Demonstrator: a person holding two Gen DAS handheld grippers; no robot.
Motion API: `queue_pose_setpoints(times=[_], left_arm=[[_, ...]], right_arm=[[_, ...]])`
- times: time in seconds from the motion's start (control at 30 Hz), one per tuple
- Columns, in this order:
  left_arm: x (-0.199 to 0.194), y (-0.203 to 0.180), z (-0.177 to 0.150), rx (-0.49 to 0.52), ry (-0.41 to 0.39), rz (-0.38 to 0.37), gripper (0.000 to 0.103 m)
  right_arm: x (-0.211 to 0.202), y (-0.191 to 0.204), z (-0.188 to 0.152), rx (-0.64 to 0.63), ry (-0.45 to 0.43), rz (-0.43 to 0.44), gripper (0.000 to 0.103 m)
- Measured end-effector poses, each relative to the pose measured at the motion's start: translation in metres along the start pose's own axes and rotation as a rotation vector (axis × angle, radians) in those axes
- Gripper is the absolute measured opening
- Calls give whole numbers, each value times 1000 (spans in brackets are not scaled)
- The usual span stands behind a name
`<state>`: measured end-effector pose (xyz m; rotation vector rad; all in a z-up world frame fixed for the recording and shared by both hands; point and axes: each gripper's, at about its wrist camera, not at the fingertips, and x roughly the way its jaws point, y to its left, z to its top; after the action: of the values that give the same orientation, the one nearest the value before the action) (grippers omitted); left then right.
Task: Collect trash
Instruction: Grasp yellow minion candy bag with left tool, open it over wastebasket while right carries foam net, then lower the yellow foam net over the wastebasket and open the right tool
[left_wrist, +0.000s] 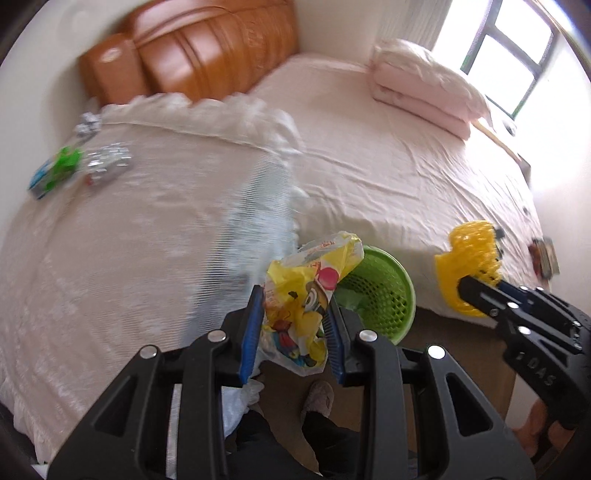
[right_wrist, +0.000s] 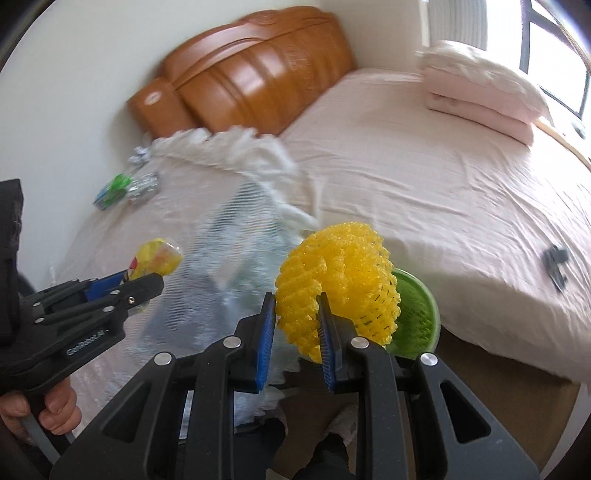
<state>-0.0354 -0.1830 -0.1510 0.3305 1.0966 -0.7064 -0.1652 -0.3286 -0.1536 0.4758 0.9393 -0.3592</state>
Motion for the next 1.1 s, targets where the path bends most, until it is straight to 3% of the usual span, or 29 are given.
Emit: queue_pose_setpoints(times=[0.2, 0.43, 0.83, 0.87, 0.97, 1.1], left_arm=[[46, -62, 0, 84, 68, -74, 31], [93, -106, 5, 123, 137, -87, 31], [128, -138, 15, 195, 157, -47, 31], [138, -141, 13, 211, 172, -49, 37], [165, -146, 8, 240, 215, -57, 80], [185, -148, -1, 276, 258, -39, 83]], right_arm=[[-11, -63, -24, 98, 32, -82, 23], [-17, -114, -38, 167, 55, -137, 23], [-8, -138, -29, 186, 55, -120, 23], [-6, -138, -29, 186, 61, -118, 23], [1, -139, -30, 188, 79, -113, 23], [7, -140, -31, 191, 100, -102, 23]])
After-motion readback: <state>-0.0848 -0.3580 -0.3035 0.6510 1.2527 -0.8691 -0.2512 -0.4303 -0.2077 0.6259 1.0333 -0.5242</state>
